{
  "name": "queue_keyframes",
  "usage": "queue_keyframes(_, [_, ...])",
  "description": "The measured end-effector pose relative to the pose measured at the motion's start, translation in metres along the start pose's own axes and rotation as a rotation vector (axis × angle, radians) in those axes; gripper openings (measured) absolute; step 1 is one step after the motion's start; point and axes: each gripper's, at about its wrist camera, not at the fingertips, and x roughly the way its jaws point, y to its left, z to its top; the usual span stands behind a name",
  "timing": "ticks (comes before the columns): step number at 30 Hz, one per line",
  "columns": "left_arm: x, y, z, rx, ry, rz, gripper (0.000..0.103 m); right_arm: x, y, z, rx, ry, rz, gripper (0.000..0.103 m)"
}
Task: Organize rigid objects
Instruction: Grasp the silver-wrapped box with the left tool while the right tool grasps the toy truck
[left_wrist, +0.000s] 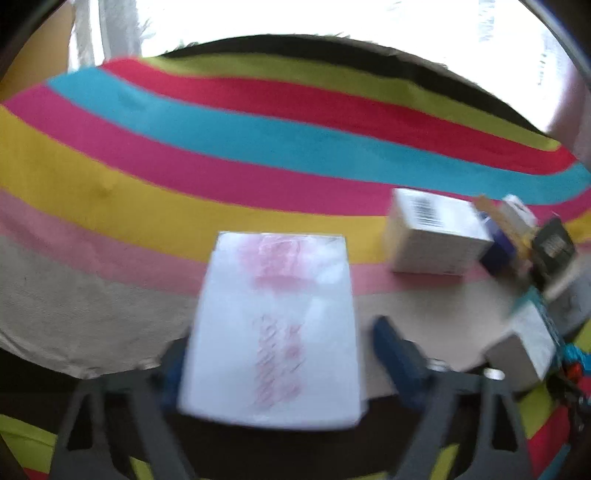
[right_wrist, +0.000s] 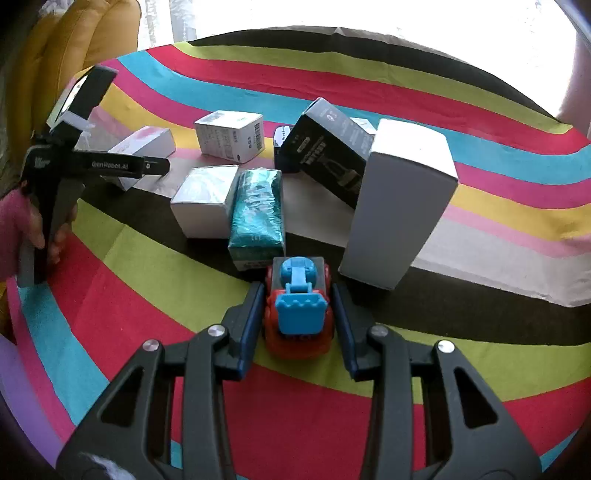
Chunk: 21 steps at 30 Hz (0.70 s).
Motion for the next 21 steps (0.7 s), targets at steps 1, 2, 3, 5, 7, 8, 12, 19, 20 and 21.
queue_keyframes(1, [-0.003, -0.004, -0.002, 0.027, -0.009, -0.002, 0.067, 0.0, -0.001, 0.0, 0.002, 0.0, 0.003, 0.042])
queue_keyframes(2, [-0.006, -0.008, -0.005, 0.047, -0.014, 0.006, 0.067, 0.0, -0.002, 0.0, 0.007, 0.0, 0.007, 0.042])
queue_keyframes(3, [-0.008, -0.011, -0.007, 0.061, -0.015, 0.006, 0.067, 0.0, -0.002, 0.0, 0.008, 0.0, 0.008, 0.042])
queue_keyframes(5, [-0.011, -0.011, -0.011, 0.058, -0.009, -0.015, 0.067, 0.0, -0.001, 0.0, 0.007, 0.0, 0.007, 0.042])
queue_keyframes(7, [-0.017, -0.006, -0.018, 0.048, -0.003, -0.034, 0.067, 0.001, -0.001, 0.0, 0.007, 0.0, 0.006, 0.042])
queue_keyframes(8, [-0.015, -0.007, -0.019, 0.061, -0.004, -0.036, 0.067, 0.0, -0.001, 0.0, 0.006, 0.0, 0.007, 0.042])
queue_keyframes(12, [-0.036, -0.014, -0.041, 0.164, -0.027, -0.053, 0.067, 0.0, -0.001, 0.0, 0.006, 0.0, 0.006, 0.042])
queue_keyframes(19, [-0.052, -0.004, -0.059, 0.176, 0.0, -0.131, 0.067, 0.001, 0.002, 0.002, -0.002, -0.001, -0.003, 0.042])
queue_keyframes(20, [-0.057, -0.003, -0.063, 0.187, 0.009, -0.127, 0.067, 0.0, 0.001, 0.002, -0.003, -0.002, -0.004, 0.042])
queue_keyframes(21, [-0.057, -0.005, -0.062, 0.197, 0.017, -0.125, 0.067, 0.001, 0.002, 0.002, -0.004, -0.002, -0.005, 0.042])
